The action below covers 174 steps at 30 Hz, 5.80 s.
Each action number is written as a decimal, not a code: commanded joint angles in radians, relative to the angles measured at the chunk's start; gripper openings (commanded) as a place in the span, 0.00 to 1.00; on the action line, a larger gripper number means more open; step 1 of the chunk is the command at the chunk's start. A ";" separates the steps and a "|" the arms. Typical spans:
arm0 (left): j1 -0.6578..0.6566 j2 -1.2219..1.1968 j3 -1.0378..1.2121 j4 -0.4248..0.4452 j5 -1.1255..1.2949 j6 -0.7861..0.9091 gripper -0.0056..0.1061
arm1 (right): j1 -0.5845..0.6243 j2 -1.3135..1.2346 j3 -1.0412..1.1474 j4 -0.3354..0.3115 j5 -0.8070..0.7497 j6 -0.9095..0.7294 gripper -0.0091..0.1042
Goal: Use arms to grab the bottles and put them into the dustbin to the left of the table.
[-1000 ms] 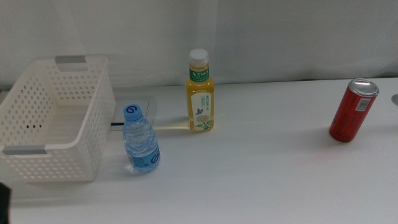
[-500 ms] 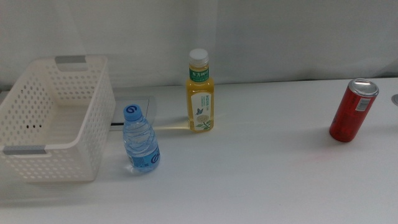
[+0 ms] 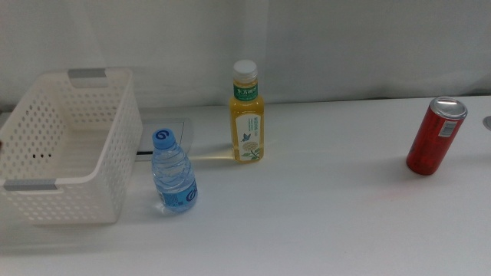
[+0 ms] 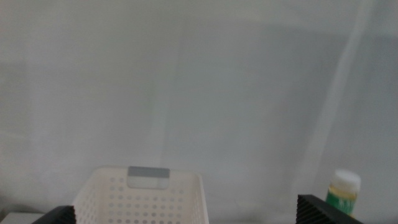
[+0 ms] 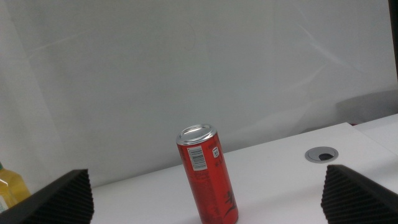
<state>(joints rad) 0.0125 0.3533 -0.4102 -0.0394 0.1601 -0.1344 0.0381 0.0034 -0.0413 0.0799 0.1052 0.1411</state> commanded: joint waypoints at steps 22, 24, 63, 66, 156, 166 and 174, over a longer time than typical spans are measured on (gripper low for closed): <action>-0.550 0.631 0.003 -0.043 -0.288 0.117 0.87 | -0.007 -0.032 0.006 0.003 -0.015 0.001 0.99; -0.550 0.655 0.030 -0.047 -0.374 0.108 0.87 | -0.007 -0.032 0.006 0.003 -0.015 0.001 0.99; -0.550 1.469 0.183 -0.231 -1.410 0.063 0.87 | -0.007 -0.032 0.006 0.003 -0.018 0.001 0.99; -0.550 1.469 0.144 -0.235 -1.404 0.063 0.87 | -0.007 -0.032 0.006 0.003 -0.018 0.001 0.99; 0.117 1.217 -0.556 -0.962 -0.029 1.166 0.02 | -0.007 -0.032 0.006 0.003 -0.029 0.001 0.99; 0.117 1.329 -0.556 -0.962 -0.030 1.174 0.02 | -0.007 -0.032 0.006 0.003 -0.029 0.001 0.99; 0.117 1.350 -0.556 -0.962 -0.048 1.170 0.12 | -0.007 -0.032 0.006 0.003 -0.027 -0.003 0.99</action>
<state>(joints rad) 0.1277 1.7100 -0.9550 -0.9897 0.1473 1.0421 0.0381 0.0034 -0.0413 0.0856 0.0859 0.1507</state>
